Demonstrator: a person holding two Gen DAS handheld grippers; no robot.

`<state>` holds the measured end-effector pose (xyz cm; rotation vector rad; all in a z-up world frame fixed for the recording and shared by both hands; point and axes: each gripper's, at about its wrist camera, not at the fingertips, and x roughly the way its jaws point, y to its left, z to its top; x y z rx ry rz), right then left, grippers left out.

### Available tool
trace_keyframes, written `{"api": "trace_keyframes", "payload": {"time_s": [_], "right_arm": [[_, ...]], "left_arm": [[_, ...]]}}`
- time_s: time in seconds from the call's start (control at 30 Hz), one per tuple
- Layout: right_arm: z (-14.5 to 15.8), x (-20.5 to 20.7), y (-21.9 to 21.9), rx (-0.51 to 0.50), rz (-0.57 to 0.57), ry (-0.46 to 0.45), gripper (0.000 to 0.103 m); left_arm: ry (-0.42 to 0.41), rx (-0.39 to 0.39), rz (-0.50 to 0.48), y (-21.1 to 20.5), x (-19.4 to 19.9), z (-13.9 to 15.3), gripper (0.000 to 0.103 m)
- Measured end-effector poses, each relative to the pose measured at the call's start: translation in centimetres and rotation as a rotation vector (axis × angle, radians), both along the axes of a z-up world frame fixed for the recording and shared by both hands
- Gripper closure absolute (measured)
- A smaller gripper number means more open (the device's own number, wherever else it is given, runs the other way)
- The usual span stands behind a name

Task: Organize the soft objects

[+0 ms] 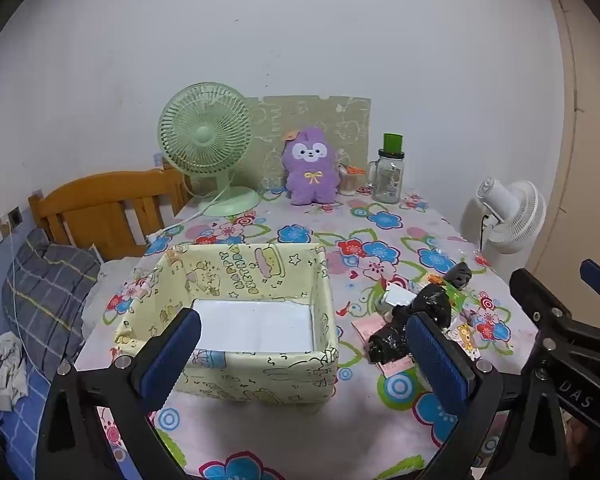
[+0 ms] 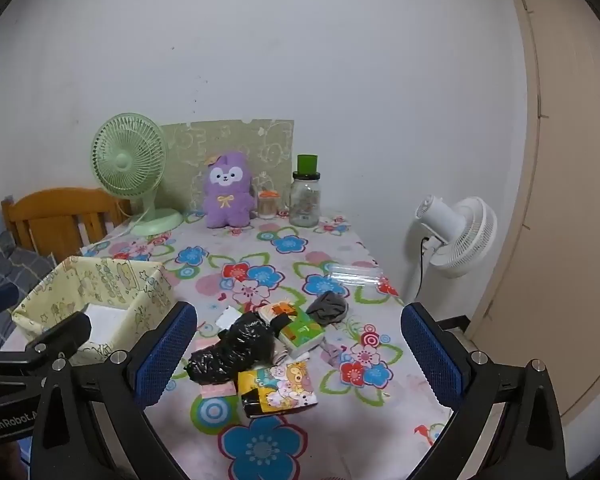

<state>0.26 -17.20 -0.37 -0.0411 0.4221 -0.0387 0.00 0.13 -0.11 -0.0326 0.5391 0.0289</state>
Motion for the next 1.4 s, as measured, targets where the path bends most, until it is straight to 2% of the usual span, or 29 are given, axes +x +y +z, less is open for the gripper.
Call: {"api": "trace_keyframes", "payload": {"time_s": [0.3,0.33,0.77,1.4], "right_arm": [[0.4,0.5,-0.5,0.066,0.026,0.006,0.000],[0.6,0.4,-0.4,0.062,0.026,0.005,0.000],[0.6,1.2,-0.3,0.056,0.033,0.021,0.000],[0.5,1.4,-0.3,0.063,0.040,0.031,0.000]], "left_arm": [[0.002,0.004,0.056,1.0,-0.6,0.0,0.000],[0.002,0.000,-0.007,0.5,-0.2,0.0,0.000],[-0.009,0.035,0.023,0.2,0.6,-0.2,0.001],[-0.012,0.033,0.027,0.3,0.6,-0.1,0.001]]}}
